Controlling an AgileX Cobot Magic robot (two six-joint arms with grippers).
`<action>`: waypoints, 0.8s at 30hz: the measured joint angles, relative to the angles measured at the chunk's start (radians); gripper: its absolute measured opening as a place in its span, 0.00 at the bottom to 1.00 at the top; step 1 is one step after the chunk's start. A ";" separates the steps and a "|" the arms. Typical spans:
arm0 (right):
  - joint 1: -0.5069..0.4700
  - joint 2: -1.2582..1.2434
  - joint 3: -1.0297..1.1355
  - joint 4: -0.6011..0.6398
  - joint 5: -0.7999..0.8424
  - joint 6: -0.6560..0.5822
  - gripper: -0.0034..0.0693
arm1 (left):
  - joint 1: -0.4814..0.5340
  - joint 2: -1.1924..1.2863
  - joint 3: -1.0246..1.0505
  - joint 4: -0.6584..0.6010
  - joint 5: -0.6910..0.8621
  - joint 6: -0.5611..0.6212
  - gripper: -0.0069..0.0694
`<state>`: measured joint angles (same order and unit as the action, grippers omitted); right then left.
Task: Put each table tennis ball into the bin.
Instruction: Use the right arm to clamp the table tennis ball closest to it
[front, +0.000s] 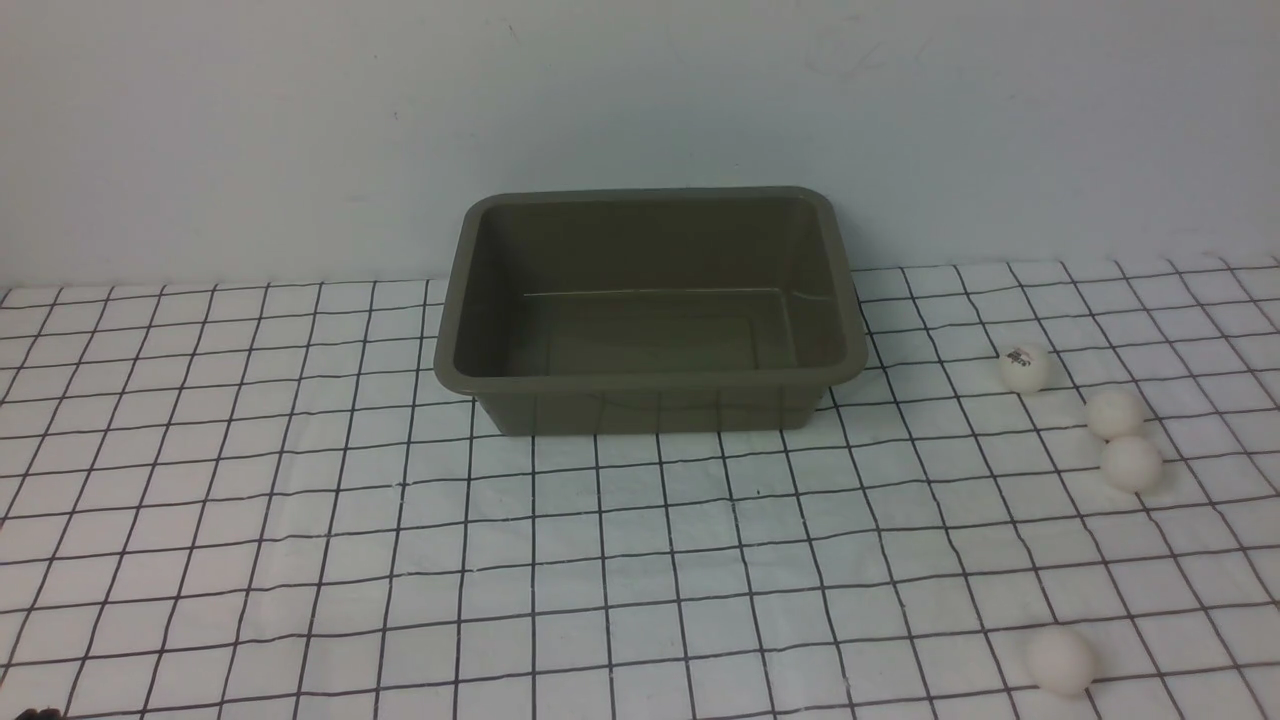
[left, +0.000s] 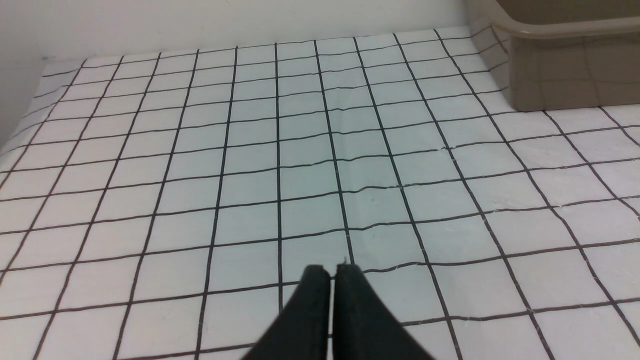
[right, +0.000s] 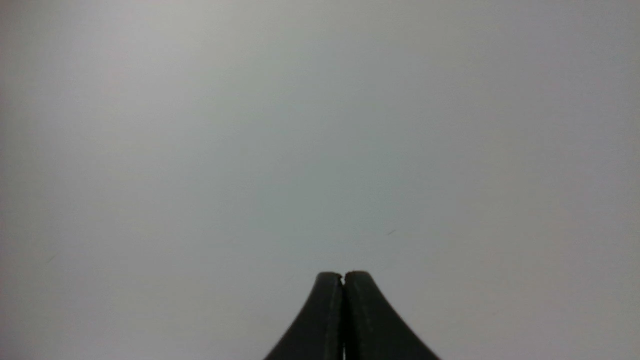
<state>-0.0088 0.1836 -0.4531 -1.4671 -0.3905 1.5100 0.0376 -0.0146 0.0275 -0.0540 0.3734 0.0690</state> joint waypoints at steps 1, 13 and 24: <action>0.000 0.029 -0.018 -0.075 -0.054 0.070 0.02 | 0.000 0.000 0.000 0.000 0.000 0.000 0.08; -0.031 0.503 -0.115 -0.303 -0.599 0.490 0.03 | 0.000 0.000 0.000 0.000 0.000 0.000 0.08; -0.035 0.641 -0.255 -0.303 -0.228 0.471 0.03 | 0.000 0.000 0.000 0.000 0.000 0.000 0.08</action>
<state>-0.0435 0.8243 -0.7084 -1.7697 -0.6182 1.9812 0.0376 -0.0146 0.0275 -0.0540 0.3734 0.0690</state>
